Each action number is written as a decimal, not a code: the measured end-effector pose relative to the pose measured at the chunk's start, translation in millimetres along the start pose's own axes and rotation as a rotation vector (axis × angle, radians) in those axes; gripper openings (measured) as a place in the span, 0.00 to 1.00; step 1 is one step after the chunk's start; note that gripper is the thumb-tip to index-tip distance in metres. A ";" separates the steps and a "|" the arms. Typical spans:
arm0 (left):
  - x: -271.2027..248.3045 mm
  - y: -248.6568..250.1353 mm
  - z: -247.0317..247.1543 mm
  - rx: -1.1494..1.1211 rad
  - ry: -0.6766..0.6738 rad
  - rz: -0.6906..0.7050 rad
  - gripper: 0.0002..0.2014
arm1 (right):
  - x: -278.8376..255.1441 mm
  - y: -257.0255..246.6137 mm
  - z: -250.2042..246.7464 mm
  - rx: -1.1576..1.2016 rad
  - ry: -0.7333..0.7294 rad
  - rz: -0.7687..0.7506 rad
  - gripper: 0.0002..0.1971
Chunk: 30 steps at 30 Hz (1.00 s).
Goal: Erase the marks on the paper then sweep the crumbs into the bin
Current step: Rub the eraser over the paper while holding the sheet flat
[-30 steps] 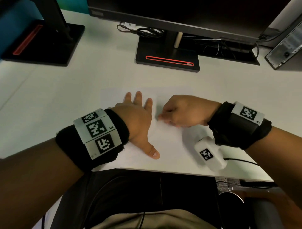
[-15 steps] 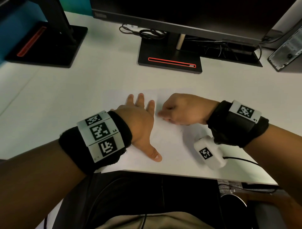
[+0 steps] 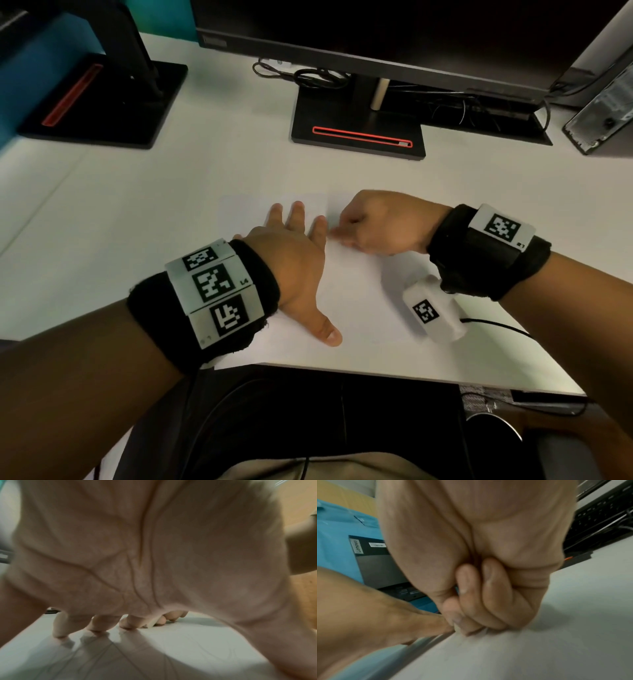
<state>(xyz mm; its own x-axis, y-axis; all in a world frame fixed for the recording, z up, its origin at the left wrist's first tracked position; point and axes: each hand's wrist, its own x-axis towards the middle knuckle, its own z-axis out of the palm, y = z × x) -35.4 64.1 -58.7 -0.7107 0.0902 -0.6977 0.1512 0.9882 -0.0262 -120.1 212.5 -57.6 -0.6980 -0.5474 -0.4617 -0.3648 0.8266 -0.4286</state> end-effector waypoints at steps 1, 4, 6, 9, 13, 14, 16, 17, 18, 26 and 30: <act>0.4 -0.1 0.3 0.000 0.001 -0.001 0.82 | -0.9 -0.9 1.0 0.019 -0.037 0.001 0.23; 0.9 -0.8 0.9 0.009 0.001 0.002 0.83 | 3.1 2.2 -8.6 0.048 0.028 0.047 0.22; 0.4 -0.2 0.8 0.010 0.004 -0.001 0.82 | 4.3 1.4 -11.4 0.004 0.063 0.044 0.22; -0.1 -0.3 0.9 0.004 -0.001 -0.006 0.82 | 2.1 -1.7 -4.6 0.013 -0.057 0.005 0.22; 0.1 -1.4 1.1 0.007 0.004 -0.003 0.82 | 7.0 2.7 -14.2 0.023 0.045 0.058 0.21; -0.4 -1.4 1.1 0.008 0.006 -0.003 0.82 | 7.9 2.5 -14.9 0.004 0.060 0.054 0.21; -0.8 -1.5 1.3 0.011 0.010 -0.003 0.82 | 8.1 -0.1 -11.0 -0.012 0.001 0.019 0.22; -0.8 -1.7 1.4 0.013 0.011 -0.003 0.82 | 7.8 -0.9 -8.9 -0.001 -0.042 0.012 0.22; -0.4 -1.8 1.4 0.016 0.012 -0.002 0.82 | 7.7 -1.1 -9.0 0.023 -0.063 0.022 0.22; 0.5 -2.9 2.7 0.020 0.029 0.001 0.83 | 13.3 -4.5 -15.2 -0.006 -0.050 0.042 0.22; -1.3 -2.8 2.0 0.025 0.035 0.003 0.83 | 20.1 -3.6 -27.0 -0.027 0.062 0.111 0.21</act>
<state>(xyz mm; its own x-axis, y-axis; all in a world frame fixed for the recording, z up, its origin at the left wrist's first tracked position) -33.5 61.0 -59.2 -0.7340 0.0984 -0.6720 0.1706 0.9844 -0.0421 -149.5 202.1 -44.3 -0.7716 -0.4441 -0.4555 -0.2991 0.8852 -0.3563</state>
